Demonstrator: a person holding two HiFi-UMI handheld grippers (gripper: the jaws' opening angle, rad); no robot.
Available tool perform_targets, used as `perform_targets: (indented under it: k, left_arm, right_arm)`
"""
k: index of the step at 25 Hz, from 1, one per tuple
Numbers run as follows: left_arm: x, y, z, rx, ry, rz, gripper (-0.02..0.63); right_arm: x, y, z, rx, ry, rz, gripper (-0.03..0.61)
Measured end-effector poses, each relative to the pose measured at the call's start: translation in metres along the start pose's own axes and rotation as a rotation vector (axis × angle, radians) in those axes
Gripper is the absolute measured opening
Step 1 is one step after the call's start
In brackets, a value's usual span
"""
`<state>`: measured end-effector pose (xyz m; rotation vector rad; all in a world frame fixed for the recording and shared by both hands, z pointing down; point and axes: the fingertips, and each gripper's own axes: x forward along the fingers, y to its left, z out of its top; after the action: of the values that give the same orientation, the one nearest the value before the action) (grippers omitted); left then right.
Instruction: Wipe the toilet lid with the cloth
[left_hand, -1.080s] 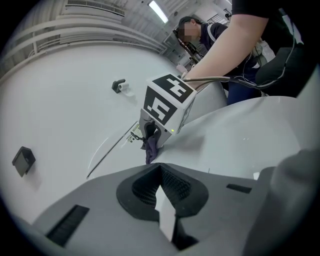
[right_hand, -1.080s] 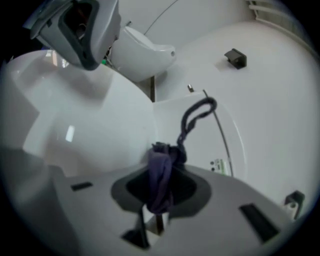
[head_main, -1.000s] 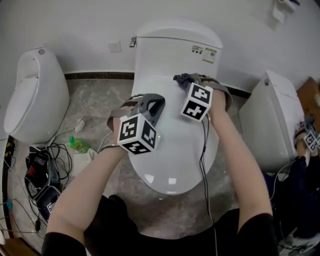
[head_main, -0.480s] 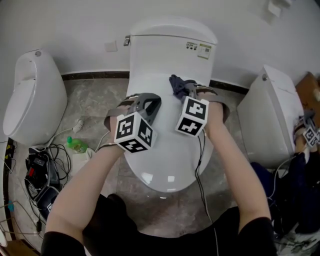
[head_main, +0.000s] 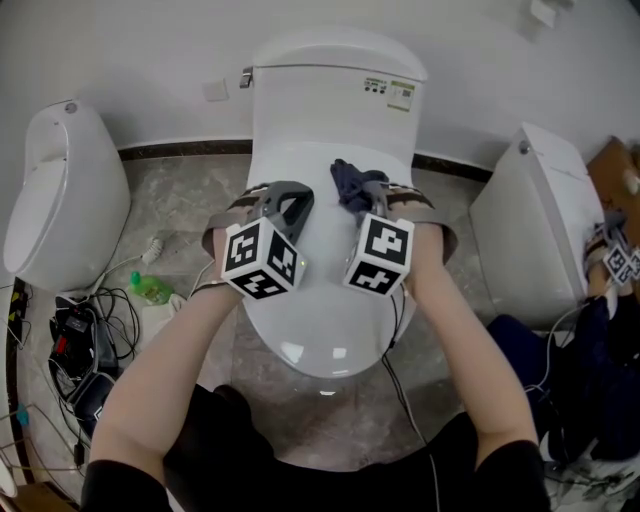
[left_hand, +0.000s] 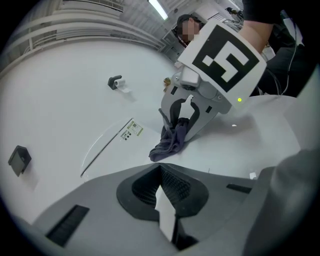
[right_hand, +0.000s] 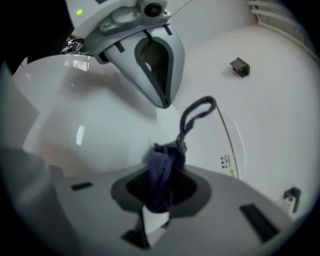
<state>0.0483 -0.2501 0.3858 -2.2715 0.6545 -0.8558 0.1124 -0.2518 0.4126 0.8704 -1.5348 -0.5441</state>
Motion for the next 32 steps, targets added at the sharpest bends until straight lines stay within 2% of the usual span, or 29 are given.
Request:
perform_targets:
  k: [32]
  left_arm:
    - [0.005, -0.001, -0.012, -0.006, 0.023, -0.017, 0.012]
  right_arm:
    - [-0.091, 0.083, 0.012, 0.012, -0.051, -0.005, 0.083]
